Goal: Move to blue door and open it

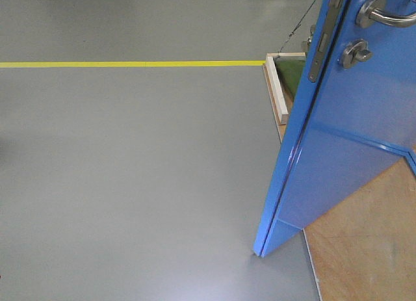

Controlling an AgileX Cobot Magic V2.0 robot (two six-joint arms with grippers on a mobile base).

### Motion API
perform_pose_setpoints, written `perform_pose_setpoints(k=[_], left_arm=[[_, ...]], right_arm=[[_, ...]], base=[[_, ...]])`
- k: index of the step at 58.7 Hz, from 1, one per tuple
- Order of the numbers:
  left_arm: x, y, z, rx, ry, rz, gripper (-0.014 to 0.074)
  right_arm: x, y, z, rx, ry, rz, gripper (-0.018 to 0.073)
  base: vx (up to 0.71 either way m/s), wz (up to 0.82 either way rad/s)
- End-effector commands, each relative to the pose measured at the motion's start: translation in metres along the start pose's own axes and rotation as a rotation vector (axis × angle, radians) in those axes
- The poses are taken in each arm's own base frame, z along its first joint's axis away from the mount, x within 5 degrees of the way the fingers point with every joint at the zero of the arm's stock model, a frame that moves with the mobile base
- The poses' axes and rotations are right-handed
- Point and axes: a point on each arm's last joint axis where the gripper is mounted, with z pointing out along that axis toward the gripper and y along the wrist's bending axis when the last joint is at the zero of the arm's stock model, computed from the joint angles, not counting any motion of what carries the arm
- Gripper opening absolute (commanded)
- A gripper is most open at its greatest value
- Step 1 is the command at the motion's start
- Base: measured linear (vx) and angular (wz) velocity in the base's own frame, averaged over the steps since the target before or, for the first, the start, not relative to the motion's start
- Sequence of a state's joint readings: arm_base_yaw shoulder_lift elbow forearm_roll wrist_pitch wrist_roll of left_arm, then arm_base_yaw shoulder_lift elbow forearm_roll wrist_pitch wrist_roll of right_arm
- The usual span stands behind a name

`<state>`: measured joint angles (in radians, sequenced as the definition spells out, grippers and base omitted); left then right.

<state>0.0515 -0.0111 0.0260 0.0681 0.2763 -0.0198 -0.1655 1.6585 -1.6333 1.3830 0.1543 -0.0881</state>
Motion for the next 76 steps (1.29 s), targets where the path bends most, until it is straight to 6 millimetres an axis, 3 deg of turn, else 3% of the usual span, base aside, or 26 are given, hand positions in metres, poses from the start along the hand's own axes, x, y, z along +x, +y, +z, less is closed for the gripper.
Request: perform_pose_setpoints(k=[1,76], left_arm=[[-0.0168,0.0002,-0.0041,0.002,-0.124,-0.01,0.0073],[-0.0168,0.0002,-0.0041,0.002,-0.124,-0.01,0.0073]], right_arm=[[0.0024,0.0289,-0.0127,-0.079,0.028,-0.015,0.0012],[0.0025,0.0289,-0.0127,-0.079,0.029,-0.015,0.0012]], base=[[0.0,0.0],[0.0,0.01]])
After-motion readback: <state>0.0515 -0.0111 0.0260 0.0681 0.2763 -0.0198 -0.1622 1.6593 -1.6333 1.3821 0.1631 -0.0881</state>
